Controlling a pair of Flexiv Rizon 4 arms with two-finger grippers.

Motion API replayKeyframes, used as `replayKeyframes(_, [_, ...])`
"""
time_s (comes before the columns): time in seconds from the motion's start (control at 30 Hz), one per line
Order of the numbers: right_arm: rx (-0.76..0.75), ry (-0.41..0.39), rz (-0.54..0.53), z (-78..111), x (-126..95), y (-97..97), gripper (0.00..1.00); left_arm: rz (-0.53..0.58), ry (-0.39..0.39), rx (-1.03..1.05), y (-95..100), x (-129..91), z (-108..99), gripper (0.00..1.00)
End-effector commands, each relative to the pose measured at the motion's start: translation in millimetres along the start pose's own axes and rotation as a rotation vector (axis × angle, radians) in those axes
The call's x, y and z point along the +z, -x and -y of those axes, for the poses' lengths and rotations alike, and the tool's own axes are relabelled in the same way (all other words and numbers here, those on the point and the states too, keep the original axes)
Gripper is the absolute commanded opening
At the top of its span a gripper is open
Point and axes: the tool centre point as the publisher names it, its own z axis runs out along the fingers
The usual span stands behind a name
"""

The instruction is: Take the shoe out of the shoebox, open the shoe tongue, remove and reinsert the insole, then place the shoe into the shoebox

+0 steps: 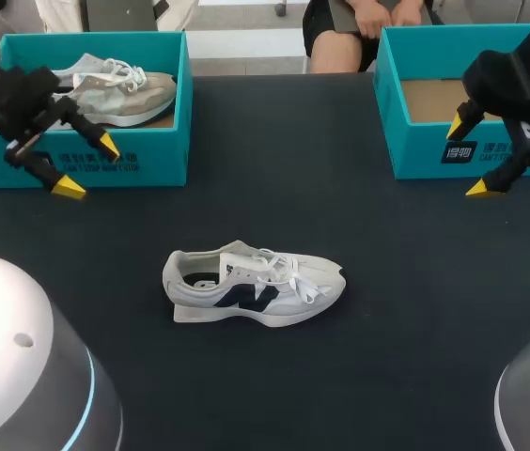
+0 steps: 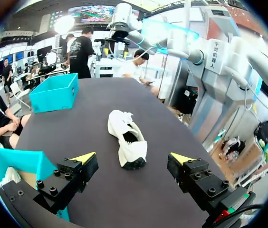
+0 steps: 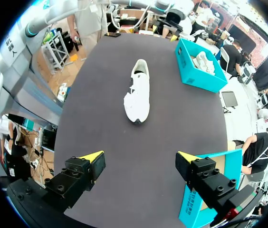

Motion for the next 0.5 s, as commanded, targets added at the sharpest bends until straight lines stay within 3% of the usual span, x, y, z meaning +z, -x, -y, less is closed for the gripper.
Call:
replayKeyframes(0.03, [0.001, -0.003, -0.004, -1.1, 1, 2.2, 1.0, 0.135, -0.207, -0.024, -22.5, -2, -22, 1.0])
replayKeyframes(0.23, [0.001, -0.003, -0.004, -1.1, 1, 2.2, 1.0, 0.214, -0.235, 0.03, -47.2, 4, -39, 1.0])
replayKeyframes(0.37, [0.001, -0.003, -0.004, -1.1, 1, 2.2, 1.0, 0.185, -0.275, 0.037, -59.0, 15, -51, 1.0])
replayKeyframes(0.4, [0.001, -0.003, -0.004, -1.1, 1, 2.2, 1.0, 0.221, -0.245, 0.014, -60.5, 19, -55, 1.0])
replayKeyframes(0.5, [0.001, -0.003, -0.004, -1.1, 1, 2.2, 1.0, 0.211, -0.25, -0.003, -64.3, 28, -66, 1.0])
